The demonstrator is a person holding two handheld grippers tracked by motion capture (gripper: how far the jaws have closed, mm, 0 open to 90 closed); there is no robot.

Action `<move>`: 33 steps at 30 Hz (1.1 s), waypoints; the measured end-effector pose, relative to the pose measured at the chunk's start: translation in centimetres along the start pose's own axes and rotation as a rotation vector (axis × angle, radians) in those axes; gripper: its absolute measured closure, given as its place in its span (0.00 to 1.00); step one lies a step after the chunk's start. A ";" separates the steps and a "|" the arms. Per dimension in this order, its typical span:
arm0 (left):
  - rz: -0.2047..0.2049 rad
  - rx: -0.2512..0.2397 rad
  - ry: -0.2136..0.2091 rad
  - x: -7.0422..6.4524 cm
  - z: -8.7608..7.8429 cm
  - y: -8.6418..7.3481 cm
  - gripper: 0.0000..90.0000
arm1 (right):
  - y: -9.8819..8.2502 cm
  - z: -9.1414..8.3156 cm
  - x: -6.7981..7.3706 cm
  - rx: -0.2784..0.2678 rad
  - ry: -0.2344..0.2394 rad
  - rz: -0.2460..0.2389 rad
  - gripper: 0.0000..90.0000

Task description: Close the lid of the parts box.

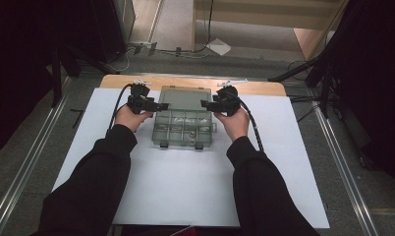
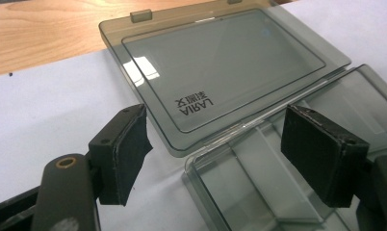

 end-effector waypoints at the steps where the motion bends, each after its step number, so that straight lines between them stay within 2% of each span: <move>1: 0.002 -0.003 0.008 0.1 0.1 0.0 0.27 | -0.1 0.2 -0.2 0.000 -0.003 0.001 0.44; 5: -0.035 -0.023 0.021 0.3 0.7 0.0 0.27 | -0.4 1.0 -0.8 -0.001 -0.008 0.029 0.45; 8: -0.052 -0.017 0.033 0.5 1.3 -0.2 0.28 | -0.6 1.4 -1.1 0.002 -0.016 0.049 0.45; 11: -0.077 -0.025 0.034 0.4 1.8 -0.3 0.27 | -0.7 1.9 -1.3 -0.016 -0.020 0.065 0.46; 14: -0.078 -0.019 0.047 0.3 2.3 -0.3 0.27 | -0.9 2.4 -1.4 -0.014 -0.029 0.081 0.46; 16: -0.091 -0.026 0.038 0.3 2.6 -0.3 0.28 | -1.1 2.8 -1.5 -0.007 -0.032 0.081 0.46; 18: -0.098 -0.032 0.039 0.2 2.8 -0.4 0.27 | -1.3 3.1 -1.6 -0.003 -0.039 0.104 0.46; 22: -0.117 -0.024 0.037 0.4 3.0 -0.5 0.27 | -1.5 3.6 -1.8 -0.003 -0.047 0.119 0.46; 25: -0.124 -0.026 0.043 0.4 3.2 -0.6 0.28 | -1.6 3.8 -2.1 -0.007 -0.049 0.154 0.46; 28: -0.138 -0.022 0.048 0.5 3.3 -0.6 0.27 | -1.6 3.9 -2.2 -0.005 -0.048 0.165 0.46; 33: -0.179 -0.017 0.033 0.9 3.5 -0.8 0.28 | -1.9 4.3 -2.3 0.003 -0.042 0.197 0.45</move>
Point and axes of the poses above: each handheld gripper's, and its own axes: z roughly forward along the jaws, y roughly out of its top, x roughly to its left, the point moved 2 cm from there along z, roughly forward along the jaws, and after that the axes turned 10 degrees about z, right-handed, at the moved point
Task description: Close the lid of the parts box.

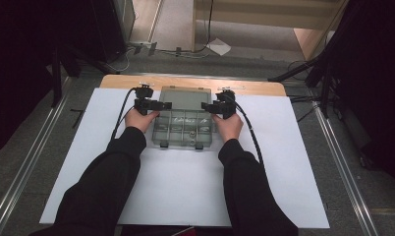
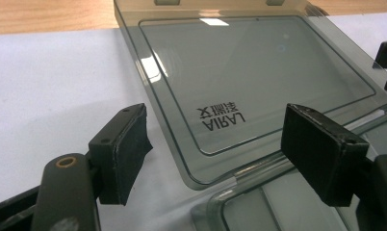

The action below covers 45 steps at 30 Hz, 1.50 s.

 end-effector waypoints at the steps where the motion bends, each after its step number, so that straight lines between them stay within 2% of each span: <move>1: -0.006 -0.004 0.004 0.0 0.1 0.0 0.28 | -0.1 0.1 0.0 0.006 -0.003 0.000 0.45; 4: -0.012 -0.003 0.004 0.2 0.2 -0.1 0.28 | -0.4 0.5 -0.1 0.021 0.001 0.012 0.45; 7: -0.047 -0.004 -0.015 0.4 0.4 -0.3 0.28 | -0.5 0.6 -0.1 0.022 0.016 0.044 0.46; 10: -0.057 -0.007 -0.012 0.5 0.6 -0.3 0.28 | -0.5 0.7 -0.2 0.024 0.021 0.055 0.46; 13: -0.055 -0.011 -0.004 0.4 0.7 -0.3 0.28 | -0.6 0.8 -0.4 0.027 0.028 0.073 0.45; 15: -0.057 -0.011 0.000 0.4 0.7 -0.4 0.33 | -0.6 0.9 -0.4 0.027 0.033 0.087 0.45; 19: -0.055 -0.013 -0.002 0.5 0.7 -0.4 0.33 | -0.7 1.2 -0.6 0.030 0.046 0.119 0.43; 21: -0.057 -0.014 0.003 0.5 0.7 -0.4 0.35 | -0.7 1.3 -0.7 0.041 0.066 0.153 0.42; 25: -0.077 -0.020 -0.007 0.5 0.8 -0.4 0.35 | -0.7 1.5 -0.6 0.036 0.073 0.147 0.42; 29: -0.070 -0.018 -0.005 0.4 0.8 -0.4 0.35 | -0.7 1.5 -0.6 0.038 0.074 0.145 0.42; 31: -0.097 -0.019 -0.040 0.4 0.8 -0.4 0.42 | -0.7 1.5 -0.5 0.040 0.073 0.145 0.43; 33: -0.093 -0.021 -0.040 0.3 0.9 -0.4 0.42 | -0.7 1.4 -0.4 0.045 0.077 0.146 0.45; 37: -0.084 -0.012 -0.044 0.3 0.8 -0.2 0.42 | -0.6 1.3 -0.4 0.042 0.063 0.120 0.47; 45: -0.038 -0.011 -0.027 0.2 0.5 0.3 0.45 | -0.2 0.7 -0.4 0.030 0.072 0.094 0.51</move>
Point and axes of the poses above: each handheld gripper's, and its own axes: z roughly forward along the jaws, y roughly out of its top, x roughly to its left, the point moved 2 cm from there along z, roughly forward along the jaws, and after that the axes turned 10 degrees about z, right-handed, at the moved point
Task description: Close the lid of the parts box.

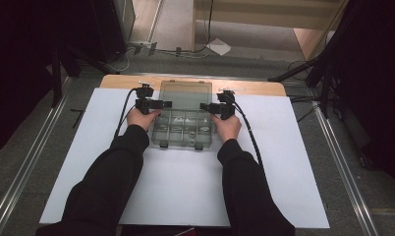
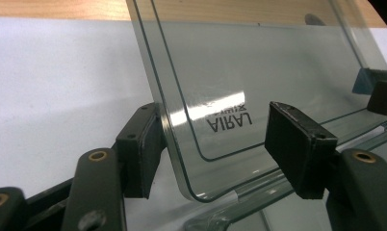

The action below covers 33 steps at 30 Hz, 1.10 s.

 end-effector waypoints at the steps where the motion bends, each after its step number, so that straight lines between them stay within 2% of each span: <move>1: 0.001 -0.006 0.003 0.0 0.0 0.0 0.46 | 0.1 -0.1 0.0 -0.007 0.002 -0.009 0.52; 5: 0.005 -0.012 0.004 0.1 -0.4 0.2 0.51 | 0.3 -0.4 0.2 -0.018 0.008 -0.021 0.52; 7: 0.022 -0.008 0.008 0.0 -0.5 0.3 0.51 | 0.4 -0.5 0.2 -0.016 0.009 -0.033 0.52; 12: 0.022 -0.017 -0.013 0.1 -1.0 0.7 0.51 | 0.6 -0.8 0.4 -0.022 0.017 -0.055 0.51; 18: 0.043 -0.024 -0.030 0.1 -1.5 1.0 0.51 | 0.9 -1.2 0.7 -0.030 0.020 -0.079 0.51; 26: 0.065 -0.030 -0.021 0.0 -1.8 1.1 0.51 | 1.3 -1.7 1.0 -0.025 0.011 -0.095 0.59; 29: 0.069 -0.031 -0.026 0.0 -1.9 1.1 0.51 | 1.4 -1.8 1.0 -0.024 0.007 -0.107 0.56; 33: 0.079 -0.036 -0.029 -0.1 -2.0 1.2 0.51 | 1.9 -2.0 1.3 -0.054 0.011 -0.121 0.52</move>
Point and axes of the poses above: each handheld gripper's, and its own axes: z roughly forward along the jaws, y roughly out of its top, x roughly to its left, the point moved 2 cm from there along z, roughly forward along the jaws, and after that the axes turned 10 degrees about z, right-handed, at the moved point
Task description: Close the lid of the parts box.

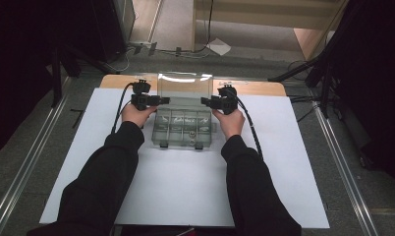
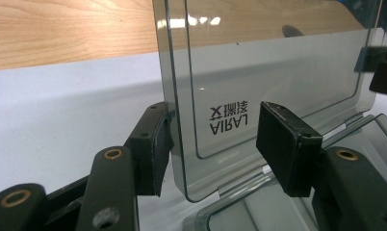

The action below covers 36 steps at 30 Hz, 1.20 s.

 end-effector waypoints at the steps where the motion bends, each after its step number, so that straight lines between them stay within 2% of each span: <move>1: 0.004 0.001 0.001 0.0 0.0 0.0 0.51 | 0.1 0.0 0.1 0.002 -0.003 0.000 0.51; 4: 0.008 0.004 -0.006 0.1 -0.1 0.0 0.51 | 0.7 0.0 0.4 0.023 -0.022 -0.031 0.51; 6: 0.007 -0.001 -0.008 0.2 -0.2 0.0 0.51 | 0.8 0.0 0.5 0.017 -0.024 -0.042 0.51; 8: 0.019 0.002 -0.011 0.3 -0.4 0.0 0.51 | 0.9 0.1 0.5 0.019 -0.020 -0.036 0.52; 13: 0.021 -0.035 -0.004 0.5 -1.0 0.4 0.50 | 1.0 0.0 0.5 0.012 0.005 -0.015 0.53; 14: 0.018 -0.023 -0.010 0.5 -1.1 0.6 0.50 | 0.9 0.0 0.5 0.012 0.005 -0.018 0.53; 19: 0.055 0.010 -0.004 0.3 -1.4 1.5 0.50 | 1.0 -0.1 0.5 0.012 0.007 -0.030 0.53; 22: 0.057 -0.009 -0.008 0.2 -1.7 1.7 0.50 | 1.2 -0.3 0.6 0.006 0.014 -0.038 0.53; 31: 0.078 -0.015 -0.027 0.2 -2.4 2.1 0.50 | 2.2 -1.1 1.3 0.002 0.015 -0.089 0.49; 36: 0.099 -0.013 -0.036 0.0 -2.9 2.4 0.50 | 2.4 -1.6 1.4 0.011 0.020 -0.096 0.55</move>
Point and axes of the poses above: each handheld gripper's, and its own axes: z roughly forward along the jaws, y roughly out of its top, x roughly to its left, the point moved 2 cm from there along z, roughly forward along the jaws, and after that the axes turned 10 degrees about z, right-handed, at the moved point
